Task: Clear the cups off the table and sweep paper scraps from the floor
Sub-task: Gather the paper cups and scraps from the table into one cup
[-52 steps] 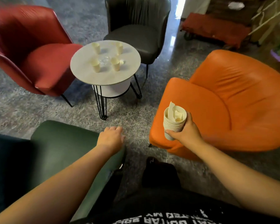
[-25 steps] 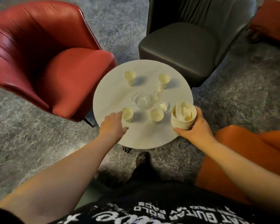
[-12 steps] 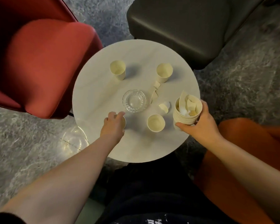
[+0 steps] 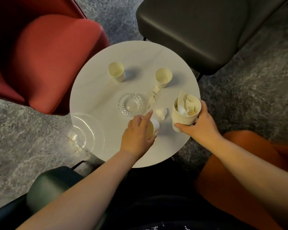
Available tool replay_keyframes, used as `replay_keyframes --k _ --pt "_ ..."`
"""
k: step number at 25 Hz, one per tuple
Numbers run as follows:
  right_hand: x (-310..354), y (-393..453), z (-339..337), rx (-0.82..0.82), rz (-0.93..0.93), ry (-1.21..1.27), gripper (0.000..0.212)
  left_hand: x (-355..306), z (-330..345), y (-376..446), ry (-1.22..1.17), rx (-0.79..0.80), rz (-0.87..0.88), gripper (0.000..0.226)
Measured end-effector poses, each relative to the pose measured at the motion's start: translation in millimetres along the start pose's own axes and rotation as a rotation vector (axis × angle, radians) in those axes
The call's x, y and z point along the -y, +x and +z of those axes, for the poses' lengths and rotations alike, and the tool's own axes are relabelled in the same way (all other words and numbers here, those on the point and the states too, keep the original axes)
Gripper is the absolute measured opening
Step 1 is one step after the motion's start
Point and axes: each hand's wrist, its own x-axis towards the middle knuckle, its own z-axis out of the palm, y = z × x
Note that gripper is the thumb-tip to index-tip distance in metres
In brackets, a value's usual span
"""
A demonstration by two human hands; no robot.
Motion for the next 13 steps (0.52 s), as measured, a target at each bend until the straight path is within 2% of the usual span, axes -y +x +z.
replay_keyframes --k 4,7,9,13 --pt "-15 3 -10 0.008 0.015 -0.011 0.088 2 25 16 0.066 0.246 -0.081 0.094" --pt "-27 7 -13 0.007 0.029 0.005 0.088 4 31 28 0.094 0.309 -0.077 0.091" --pt "-32 11 -13 0.001 0.036 0.013 0.088 2 26 37 0.041 0.235 -0.085 0.086" --pt "-31 24 -12 -0.022 0.063 0.028 0.092 -15 -5 71 -0.17 -0.042 -0.056 0.089"
